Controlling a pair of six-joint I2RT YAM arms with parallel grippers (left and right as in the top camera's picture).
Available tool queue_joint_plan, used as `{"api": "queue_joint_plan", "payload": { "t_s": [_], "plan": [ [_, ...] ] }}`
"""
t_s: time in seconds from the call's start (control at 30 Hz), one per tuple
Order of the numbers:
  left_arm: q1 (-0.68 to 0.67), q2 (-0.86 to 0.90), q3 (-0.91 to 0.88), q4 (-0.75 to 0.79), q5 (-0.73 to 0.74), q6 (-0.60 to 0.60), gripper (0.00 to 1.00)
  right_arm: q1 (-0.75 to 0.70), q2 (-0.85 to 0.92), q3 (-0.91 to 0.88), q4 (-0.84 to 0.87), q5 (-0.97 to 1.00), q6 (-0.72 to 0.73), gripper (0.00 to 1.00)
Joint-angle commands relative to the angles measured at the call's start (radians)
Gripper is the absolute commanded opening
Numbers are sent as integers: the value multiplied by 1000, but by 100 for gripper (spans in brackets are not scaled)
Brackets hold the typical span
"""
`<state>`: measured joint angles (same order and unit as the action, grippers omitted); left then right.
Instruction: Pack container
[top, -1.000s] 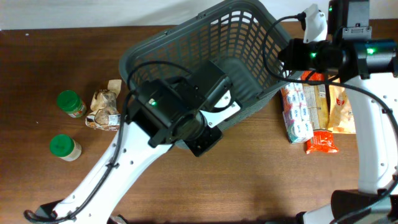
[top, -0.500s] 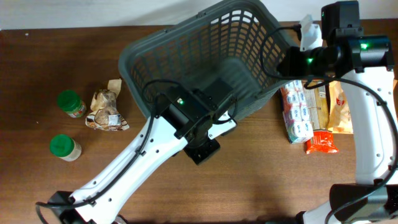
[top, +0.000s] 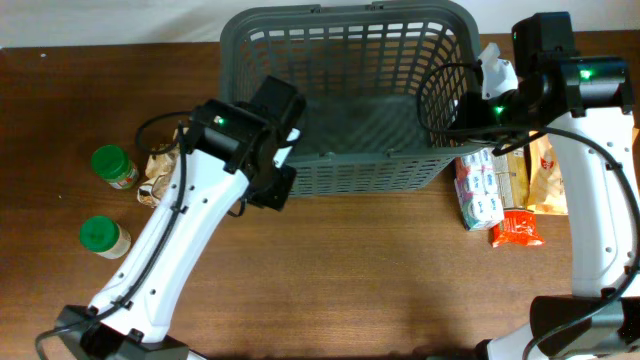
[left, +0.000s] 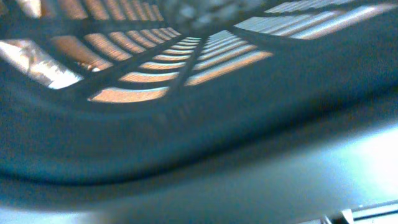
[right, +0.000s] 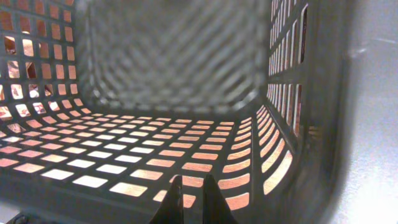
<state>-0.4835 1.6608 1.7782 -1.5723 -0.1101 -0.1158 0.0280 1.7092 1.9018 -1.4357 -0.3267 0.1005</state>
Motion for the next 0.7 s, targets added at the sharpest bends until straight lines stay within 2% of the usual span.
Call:
{"api": "queue_joint_plan", "payload": {
  "t_s": [0.0, 0.1, 0.17, 0.23, 0.33, 0.47, 0.67],
  "plan": [
    [15, -13, -3, -4, -2, -42, 2, 5, -6, 17, 16, 21, -18, 4],
    [19, -70, 52, -37, -5, -90, 2, 3, -36, 90, 67, 21, -17, 4],
    [51, -137, 143, -35, -24, -160, 2, -13, -44, 199, 109, 57, -10, 4],
    [104, -189, 224, -32, -45, -187, 6, -53, -42, 275, 132, 141, 22, 4],
    [199, -252, 290, -32, -50, -187, 9, -121, -35, 286, 150, 198, 22, 4],
    [323, -318, 294, -29, -94, -187, 9, -211, 29, 251, 144, 211, 35, 4],
    [393, -332, 294, -11, -97, -187, 10, -204, 175, 246, 134, 192, 66, 4]
  ]
}}
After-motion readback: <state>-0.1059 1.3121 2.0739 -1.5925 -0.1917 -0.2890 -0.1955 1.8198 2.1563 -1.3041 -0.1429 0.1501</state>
